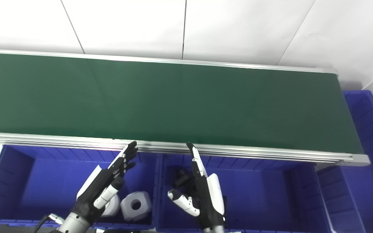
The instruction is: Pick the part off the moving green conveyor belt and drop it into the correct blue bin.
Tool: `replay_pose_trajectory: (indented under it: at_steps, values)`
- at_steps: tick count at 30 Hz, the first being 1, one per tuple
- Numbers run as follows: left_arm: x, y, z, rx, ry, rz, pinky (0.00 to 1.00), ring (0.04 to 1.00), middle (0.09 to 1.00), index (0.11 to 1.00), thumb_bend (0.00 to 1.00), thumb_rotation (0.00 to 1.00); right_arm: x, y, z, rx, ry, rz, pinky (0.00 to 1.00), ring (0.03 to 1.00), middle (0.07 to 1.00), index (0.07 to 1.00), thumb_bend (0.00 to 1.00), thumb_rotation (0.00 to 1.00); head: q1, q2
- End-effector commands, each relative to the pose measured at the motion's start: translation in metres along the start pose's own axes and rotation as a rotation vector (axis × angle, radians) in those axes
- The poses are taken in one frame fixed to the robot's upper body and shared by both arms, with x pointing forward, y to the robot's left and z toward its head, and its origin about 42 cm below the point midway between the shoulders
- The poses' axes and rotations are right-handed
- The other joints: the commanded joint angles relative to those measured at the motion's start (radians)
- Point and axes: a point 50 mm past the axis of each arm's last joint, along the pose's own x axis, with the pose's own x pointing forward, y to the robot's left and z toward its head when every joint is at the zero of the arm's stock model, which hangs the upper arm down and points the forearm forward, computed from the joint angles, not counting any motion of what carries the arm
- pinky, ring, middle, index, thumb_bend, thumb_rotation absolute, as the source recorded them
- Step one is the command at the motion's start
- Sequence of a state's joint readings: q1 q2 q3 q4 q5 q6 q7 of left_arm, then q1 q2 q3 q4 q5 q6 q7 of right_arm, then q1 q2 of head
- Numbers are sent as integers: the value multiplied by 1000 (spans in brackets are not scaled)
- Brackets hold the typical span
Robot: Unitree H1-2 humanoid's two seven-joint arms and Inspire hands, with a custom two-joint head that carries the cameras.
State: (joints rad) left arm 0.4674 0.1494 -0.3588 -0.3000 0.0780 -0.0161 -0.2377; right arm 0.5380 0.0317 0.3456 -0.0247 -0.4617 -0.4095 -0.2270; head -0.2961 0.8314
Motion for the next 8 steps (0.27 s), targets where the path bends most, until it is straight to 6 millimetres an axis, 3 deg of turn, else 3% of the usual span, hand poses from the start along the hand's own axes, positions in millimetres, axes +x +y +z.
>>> replay_pose_trajectory:
  at_steps: [1,8]
  values:
    - [0,0,9,1,-86,26,984,1000,1000,1000,927,932,3,22,22,94,-74,9,939,973,987,994,884,1000,5,2]
    - [1,0,10,10,-149,34,989,1000,1000,1000,982,896,0,21,22,159,-40,36,910,944,961,968,935,1000,14,0]
